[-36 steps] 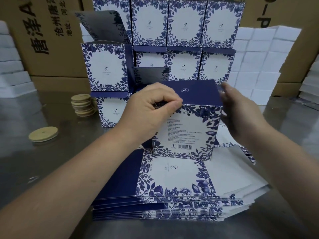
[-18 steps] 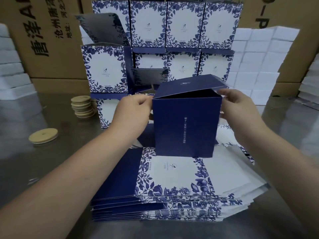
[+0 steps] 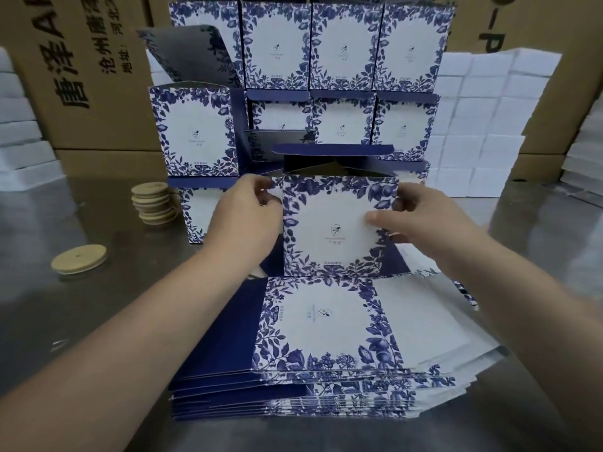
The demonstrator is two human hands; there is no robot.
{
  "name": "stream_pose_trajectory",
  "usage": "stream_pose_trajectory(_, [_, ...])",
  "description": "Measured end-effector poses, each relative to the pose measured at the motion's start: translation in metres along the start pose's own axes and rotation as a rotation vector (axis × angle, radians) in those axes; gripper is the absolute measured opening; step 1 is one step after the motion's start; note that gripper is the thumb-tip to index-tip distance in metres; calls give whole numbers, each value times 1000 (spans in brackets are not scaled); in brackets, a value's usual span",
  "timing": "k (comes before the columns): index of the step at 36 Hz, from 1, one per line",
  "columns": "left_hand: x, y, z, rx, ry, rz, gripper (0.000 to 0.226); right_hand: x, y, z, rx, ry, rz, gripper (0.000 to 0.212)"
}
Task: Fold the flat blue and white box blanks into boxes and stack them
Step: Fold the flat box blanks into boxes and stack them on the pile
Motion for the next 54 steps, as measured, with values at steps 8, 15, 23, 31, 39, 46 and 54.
stream_pose_trajectory(8, [17, -2, 12, -62, -117, 142, 25, -4, -2, 0, -9, 46, 97, 35])
stream_pose_trajectory(15, [30, -6, 24, -102, -249, -109, 58, -17, -4, 5, -13, 146, 230, 34])
stream_pose_trajectory(23, [43, -10, 27, -152, -317, -385, 63, -23, -8, 9, -6, 153, 317, 40])
stream_pose_trajectory(31, [42, -5, 20, -141, -249, -264, 45, -20, -15, 11, -36, 133, 365, 45])
stream_pose_trajectory(39, [29, 4, 10, -65, -164, -127, 41, -5, -23, 11, -78, 77, 260, 72])
stream_pose_trajectory(46, [27, 9, 4, -22, -162, -172, 36, 21, -40, 17, -203, -26, 514, 92])
stream_pose_trajectory(54, [47, 43, -22, 100, -190, -140, 37, 23, -71, 34, -464, 69, 797, 71])
Point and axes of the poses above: each hand's wrist, its own z-axis away from the middle knuckle, its own y-axis out of the back of the hand, x = y × z, the point moved 8 cm from there along -z, towards the middle knuckle, and after that the axes turned 1 degree about y, right-handed, at the moved point
